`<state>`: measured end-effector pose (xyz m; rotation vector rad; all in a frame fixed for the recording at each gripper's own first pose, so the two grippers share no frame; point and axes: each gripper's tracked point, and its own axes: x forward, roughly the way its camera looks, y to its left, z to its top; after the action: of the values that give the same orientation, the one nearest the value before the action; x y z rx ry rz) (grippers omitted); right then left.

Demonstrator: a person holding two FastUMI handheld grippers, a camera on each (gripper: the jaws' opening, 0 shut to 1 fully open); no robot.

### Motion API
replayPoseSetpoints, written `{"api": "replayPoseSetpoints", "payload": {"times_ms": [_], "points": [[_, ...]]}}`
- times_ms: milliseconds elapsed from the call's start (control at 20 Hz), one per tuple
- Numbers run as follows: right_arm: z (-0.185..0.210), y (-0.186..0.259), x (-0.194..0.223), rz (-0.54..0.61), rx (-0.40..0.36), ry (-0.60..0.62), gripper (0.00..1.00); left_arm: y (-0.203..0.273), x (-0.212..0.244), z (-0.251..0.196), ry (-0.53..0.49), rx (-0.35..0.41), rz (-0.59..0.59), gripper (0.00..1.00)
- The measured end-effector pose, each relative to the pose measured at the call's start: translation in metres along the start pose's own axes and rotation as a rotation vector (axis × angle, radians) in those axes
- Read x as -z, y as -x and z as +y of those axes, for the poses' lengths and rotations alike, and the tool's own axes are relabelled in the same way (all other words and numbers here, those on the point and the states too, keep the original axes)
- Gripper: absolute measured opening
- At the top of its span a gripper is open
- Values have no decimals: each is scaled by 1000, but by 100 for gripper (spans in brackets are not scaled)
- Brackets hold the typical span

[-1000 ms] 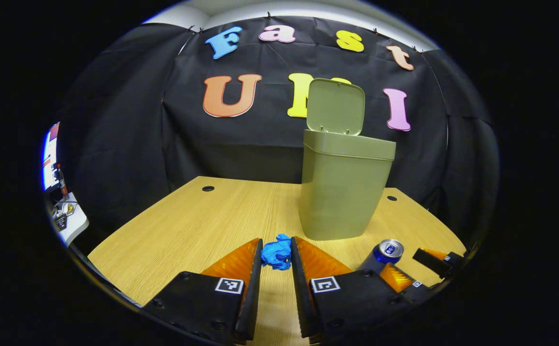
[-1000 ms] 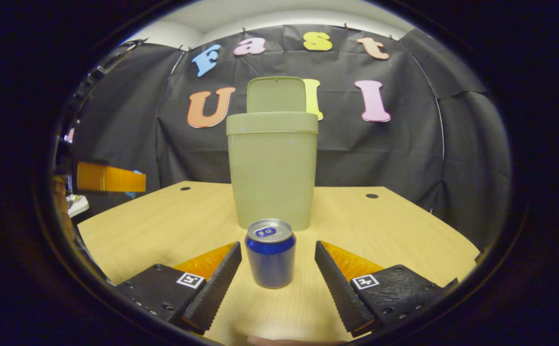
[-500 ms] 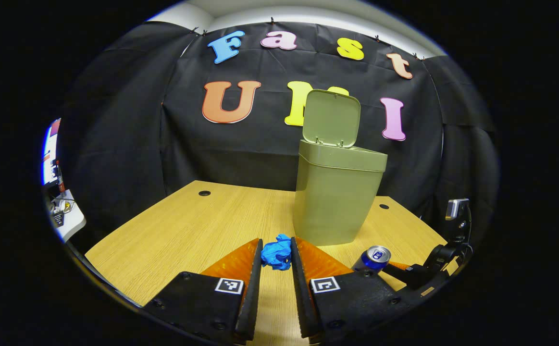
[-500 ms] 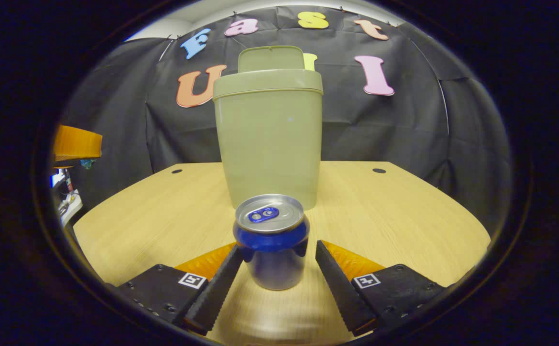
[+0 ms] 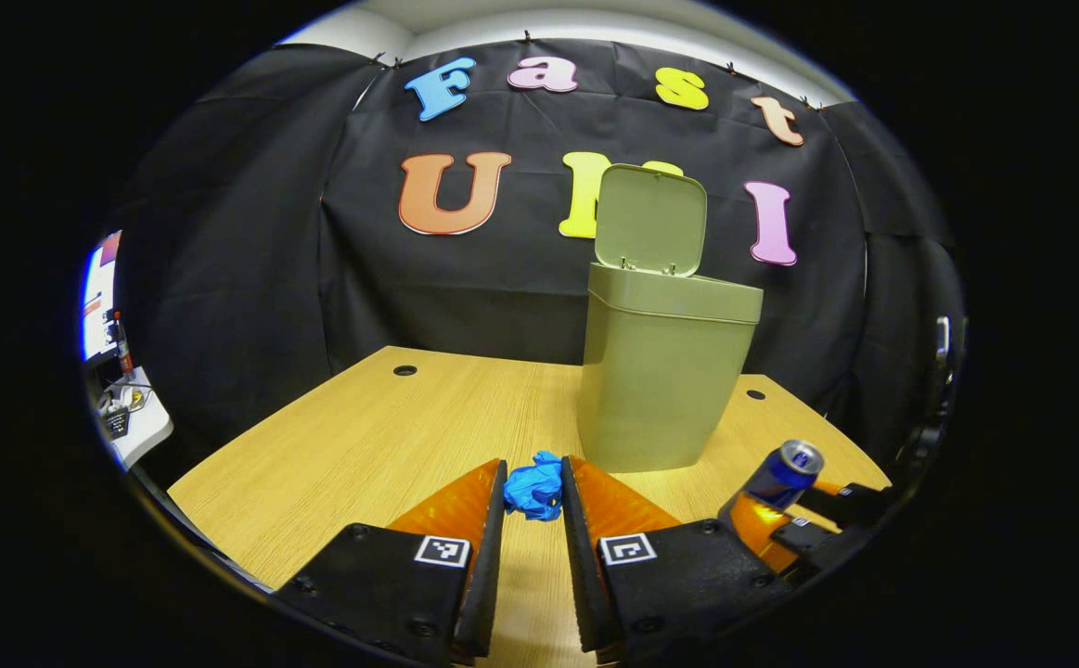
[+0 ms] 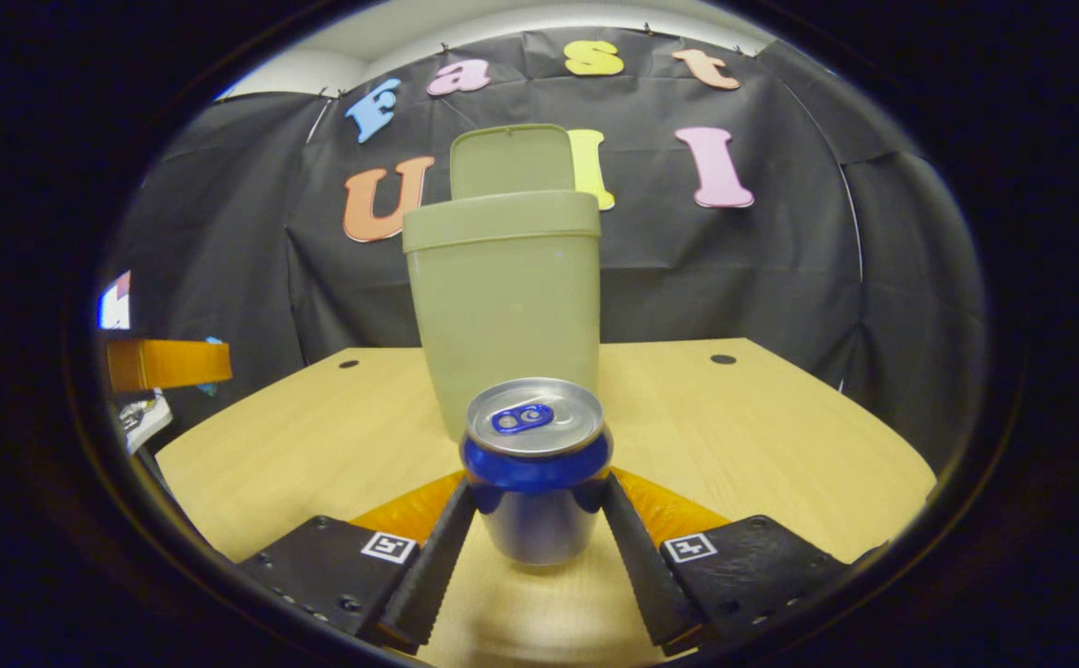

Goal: Press the lid of the desktop garbage bin to open it, pick up the crumpled paper on the desktop and throw it into the bin, then pick up the pop can on the desktop and drop it into the bin, and finally close the garbage bin lid.

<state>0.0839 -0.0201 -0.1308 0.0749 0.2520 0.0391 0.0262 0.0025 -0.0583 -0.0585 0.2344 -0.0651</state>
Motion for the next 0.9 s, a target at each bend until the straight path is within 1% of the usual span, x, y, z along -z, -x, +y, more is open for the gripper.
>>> {"api": "replayPoseSetpoints", "payload": {"times_ms": [100, 200, 350, 500, 650, 800, 900], "points": [[-14, 13, -19, -30, 23, 25, 81, -2, -3, -7, -6, 14, -12, 37], [-24, 31, -35, -56, 21, 27, 81, -1, -4, -11, -13, 1, -28, 37], [-38, 64, -56, -95, 26, 22, 82, 5, -2, -18, 3, 3, -35, 37], [-48, 94, -77, -146, 22, 20, 81, 12, 6, -24, -2, 3, -30, 37], [-53, 108, -82, -157, 21, 58, 81, 21, 5, -25, -13, -6, -46, 37], [-50, 115, -85, -172, 13, 101, 81, 26, -10, -21, 7, -22, -83, 37], [-47, 115, -83, -167, 6, 112, 81, 22, -17, -13, 19, -46, -90, 36]]}}
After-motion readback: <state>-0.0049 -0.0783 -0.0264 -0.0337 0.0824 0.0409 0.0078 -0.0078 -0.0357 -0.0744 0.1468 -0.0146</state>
